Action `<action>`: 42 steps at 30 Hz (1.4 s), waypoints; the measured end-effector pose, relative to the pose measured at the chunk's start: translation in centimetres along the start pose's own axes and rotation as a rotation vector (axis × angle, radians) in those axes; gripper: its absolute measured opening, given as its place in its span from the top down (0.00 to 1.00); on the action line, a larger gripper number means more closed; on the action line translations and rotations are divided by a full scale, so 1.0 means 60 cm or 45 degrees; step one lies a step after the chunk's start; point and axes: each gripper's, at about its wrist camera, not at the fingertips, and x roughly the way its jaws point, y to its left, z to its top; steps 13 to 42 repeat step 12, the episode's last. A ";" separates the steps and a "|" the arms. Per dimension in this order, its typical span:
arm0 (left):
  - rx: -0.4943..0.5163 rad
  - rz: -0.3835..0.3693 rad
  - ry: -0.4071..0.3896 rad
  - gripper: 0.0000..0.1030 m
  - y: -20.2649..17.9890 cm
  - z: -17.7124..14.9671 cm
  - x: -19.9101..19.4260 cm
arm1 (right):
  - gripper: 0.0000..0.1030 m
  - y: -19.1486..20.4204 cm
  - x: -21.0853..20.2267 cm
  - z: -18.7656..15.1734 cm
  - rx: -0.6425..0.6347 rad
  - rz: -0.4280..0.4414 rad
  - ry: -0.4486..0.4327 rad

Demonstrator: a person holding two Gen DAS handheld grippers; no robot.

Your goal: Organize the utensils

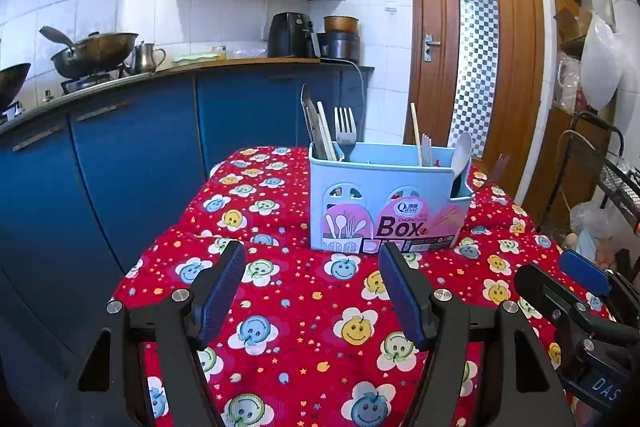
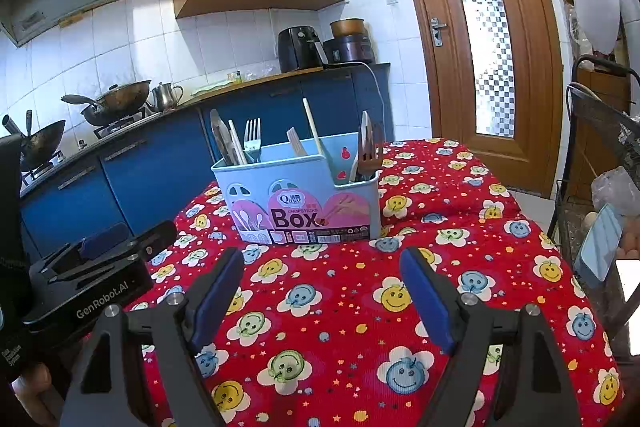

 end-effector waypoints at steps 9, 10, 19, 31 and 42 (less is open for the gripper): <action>0.004 -0.006 -0.012 0.32 -0.001 0.000 -0.016 | 0.20 0.001 -0.012 0.001 -0.003 0.001 -0.019; 0.004 -0.006 -0.015 0.32 -0.001 0.000 -0.019 | 0.20 0.000 -0.014 0.000 -0.003 0.001 -0.021; 0.006 -0.006 -0.020 0.32 -0.001 0.001 -0.023 | 0.20 0.000 -0.017 0.001 -0.002 0.001 -0.024; 0.006 -0.006 -0.020 0.32 -0.001 0.001 -0.023 | 0.20 0.000 -0.017 0.001 -0.002 0.001 -0.024; 0.006 -0.006 -0.020 0.32 -0.001 0.001 -0.023 | 0.20 0.000 -0.017 0.001 -0.002 0.001 -0.024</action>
